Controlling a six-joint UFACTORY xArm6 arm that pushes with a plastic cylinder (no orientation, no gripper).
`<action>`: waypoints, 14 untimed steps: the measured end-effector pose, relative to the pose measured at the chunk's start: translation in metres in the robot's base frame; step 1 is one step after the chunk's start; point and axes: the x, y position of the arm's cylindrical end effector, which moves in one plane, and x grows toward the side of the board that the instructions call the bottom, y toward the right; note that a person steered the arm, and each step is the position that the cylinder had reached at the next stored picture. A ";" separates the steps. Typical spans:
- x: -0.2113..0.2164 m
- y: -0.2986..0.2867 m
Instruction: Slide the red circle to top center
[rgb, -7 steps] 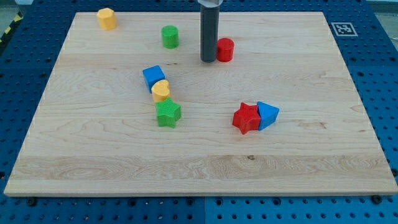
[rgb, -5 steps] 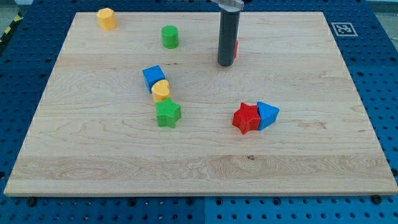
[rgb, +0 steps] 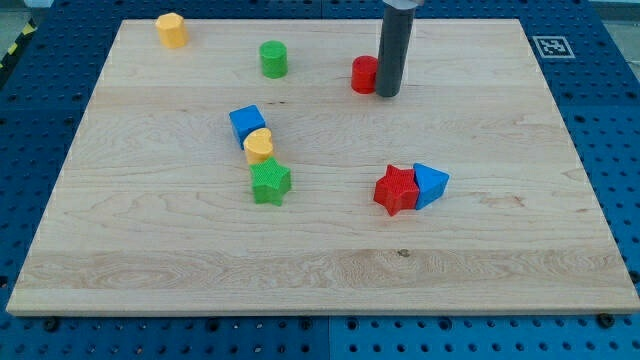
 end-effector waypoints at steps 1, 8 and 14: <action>-0.007 -0.002; -0.047 -0.040; -0.030 -0.073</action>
